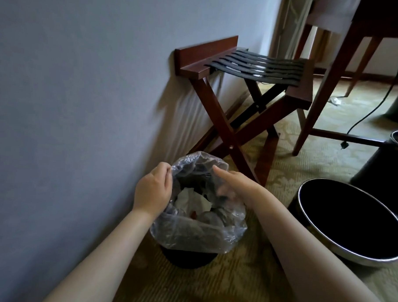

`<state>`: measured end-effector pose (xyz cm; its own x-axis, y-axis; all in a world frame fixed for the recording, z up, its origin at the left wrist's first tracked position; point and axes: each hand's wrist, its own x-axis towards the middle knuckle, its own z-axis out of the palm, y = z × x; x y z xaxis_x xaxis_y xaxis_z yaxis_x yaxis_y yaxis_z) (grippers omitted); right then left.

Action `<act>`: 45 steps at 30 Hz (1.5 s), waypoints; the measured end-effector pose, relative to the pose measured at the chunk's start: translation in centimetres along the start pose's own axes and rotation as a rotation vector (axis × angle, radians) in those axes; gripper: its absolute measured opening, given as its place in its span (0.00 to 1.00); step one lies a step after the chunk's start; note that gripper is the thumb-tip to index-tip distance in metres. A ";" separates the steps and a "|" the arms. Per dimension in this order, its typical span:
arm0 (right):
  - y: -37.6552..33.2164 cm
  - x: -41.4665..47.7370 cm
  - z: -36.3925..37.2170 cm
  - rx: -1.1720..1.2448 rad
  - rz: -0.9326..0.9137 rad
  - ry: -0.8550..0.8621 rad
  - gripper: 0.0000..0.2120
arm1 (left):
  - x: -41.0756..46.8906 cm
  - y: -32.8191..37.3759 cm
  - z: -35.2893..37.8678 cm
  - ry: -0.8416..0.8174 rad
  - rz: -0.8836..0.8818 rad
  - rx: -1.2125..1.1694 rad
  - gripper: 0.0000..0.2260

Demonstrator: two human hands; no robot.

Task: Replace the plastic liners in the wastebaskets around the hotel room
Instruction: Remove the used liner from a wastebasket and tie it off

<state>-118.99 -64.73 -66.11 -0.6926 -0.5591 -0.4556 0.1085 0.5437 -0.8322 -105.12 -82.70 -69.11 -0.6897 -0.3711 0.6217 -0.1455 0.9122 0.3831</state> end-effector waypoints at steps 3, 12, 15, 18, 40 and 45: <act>-0.3 0.0 0.3 0.066 -0.088 0.092 0.17 | -0.3 0.6 -0.2 -0.108 0.038 -0.062 0.11; -2.8 -1.9 -0.8 -0.410 -0.669 0.200 0.16 | 2.7 0.9 0.4 -0.416 -0.090 -0.067 0.33; -3.0 -2.6 -1.3 -0.575 -0.811 0.212 0.19 | 4.5 2.9 0.8 -0.638 -0.095 -0.146 0.43; -2.0 -2.6 -1.3 -0.722 -0.885 0.330 0.17 | 4.7 3.9 1.9 -0.746 -0.218 -0.241 0.24; -1.3 -1.9 -1.1 -0.372 -0.514 0.647 0.06 | 5.1 2.8 -1.9 -0.543 -0.161 -0.166 0.09; -0.3 -2.0 -1.8 -0.583 -0.496 0.692 0.03 | 5.2 2.7 -2.1 -0.364 -0.078 -0.104 0.11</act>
<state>-118.96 -62.63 -64.41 -0.8441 -0.4209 0.3322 -0.5361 0.6726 -0.5101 -107.62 -82.53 -63.36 -0.8888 -0.3360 0.3115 -0.1482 0.8541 0.4985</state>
